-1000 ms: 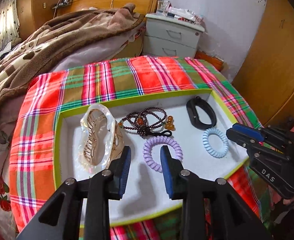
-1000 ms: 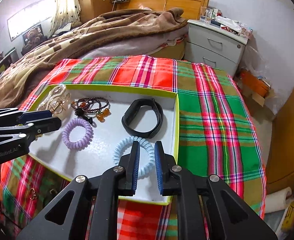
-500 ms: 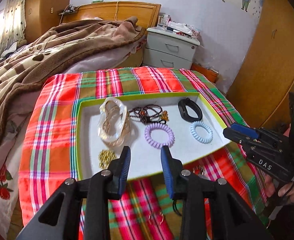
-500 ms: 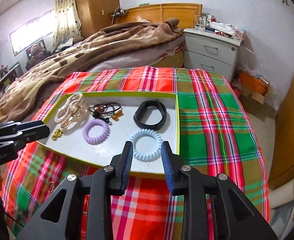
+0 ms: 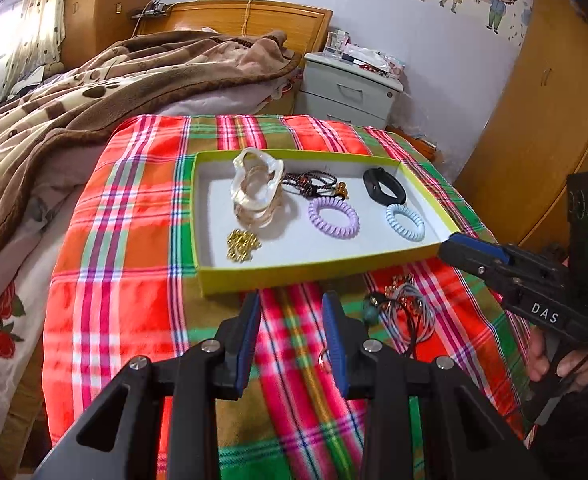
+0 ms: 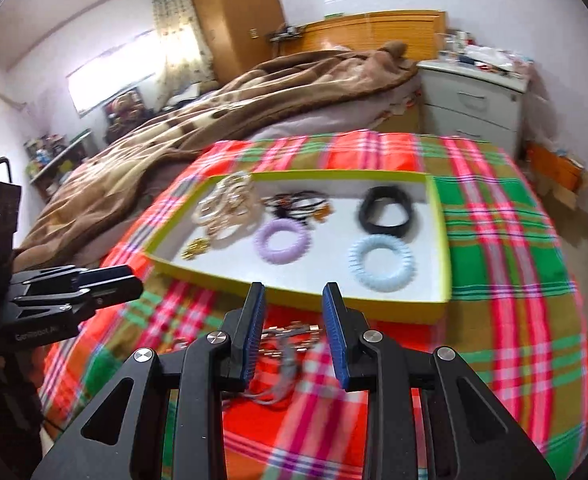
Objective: Organize jewelry
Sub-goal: 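Grasp the black cord with teal bead with the right tool while the left tool moves to the gold ring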
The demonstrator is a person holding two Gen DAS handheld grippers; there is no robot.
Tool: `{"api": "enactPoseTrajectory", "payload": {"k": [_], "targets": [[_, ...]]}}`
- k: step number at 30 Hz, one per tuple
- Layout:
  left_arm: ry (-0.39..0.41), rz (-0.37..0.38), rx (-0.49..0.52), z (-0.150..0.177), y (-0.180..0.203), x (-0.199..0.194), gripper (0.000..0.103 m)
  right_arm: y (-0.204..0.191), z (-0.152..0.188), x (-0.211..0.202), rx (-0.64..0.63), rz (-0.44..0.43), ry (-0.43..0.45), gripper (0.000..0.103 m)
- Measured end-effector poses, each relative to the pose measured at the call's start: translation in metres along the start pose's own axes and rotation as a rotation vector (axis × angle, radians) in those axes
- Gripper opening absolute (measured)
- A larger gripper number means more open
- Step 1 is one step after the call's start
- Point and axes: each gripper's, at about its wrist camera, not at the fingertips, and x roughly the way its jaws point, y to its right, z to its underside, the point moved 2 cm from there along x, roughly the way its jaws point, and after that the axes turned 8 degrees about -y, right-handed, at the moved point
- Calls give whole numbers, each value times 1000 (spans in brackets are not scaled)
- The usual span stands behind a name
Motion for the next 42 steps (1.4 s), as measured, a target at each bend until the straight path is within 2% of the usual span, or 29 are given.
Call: {"api": "enactPoseTrajectory", "payload": {"k": [3, 6, 17, 28, 35, 39, 41, 42], "targets": [[-1, 0, -10, 7, -5, -1, 33, -18, 1, 11, -82, -59, -30, 30], [-9, 4, -23, 12, -9, 1, 33, -29, 2, 25, -145, -79, -78, 30], [-34, 19, -25, 19, -15, 6, 33, -38, 3, 60, -232, -52, -206, 31], [-46, 21, -25, 19, -13, 10, 33, -45, 16, 60, -298, -32, -255, 31], [-55, 17, -32, 21, -15, 11, 33, -44, 19, 59, -285, -2, -247, 30], [-56, 14, -33, 22, -16, 11, 33, -43, 20, 55, -272, -3, -236, 20], [-55, 15, -33, 23, -16, 10, 33, -43, 22, 52, -266, 0, -224, 9], [-55, 17, -33, 24, -16, 10, 33, -42, 22, 51, -261, 2, -218, 9]]}}
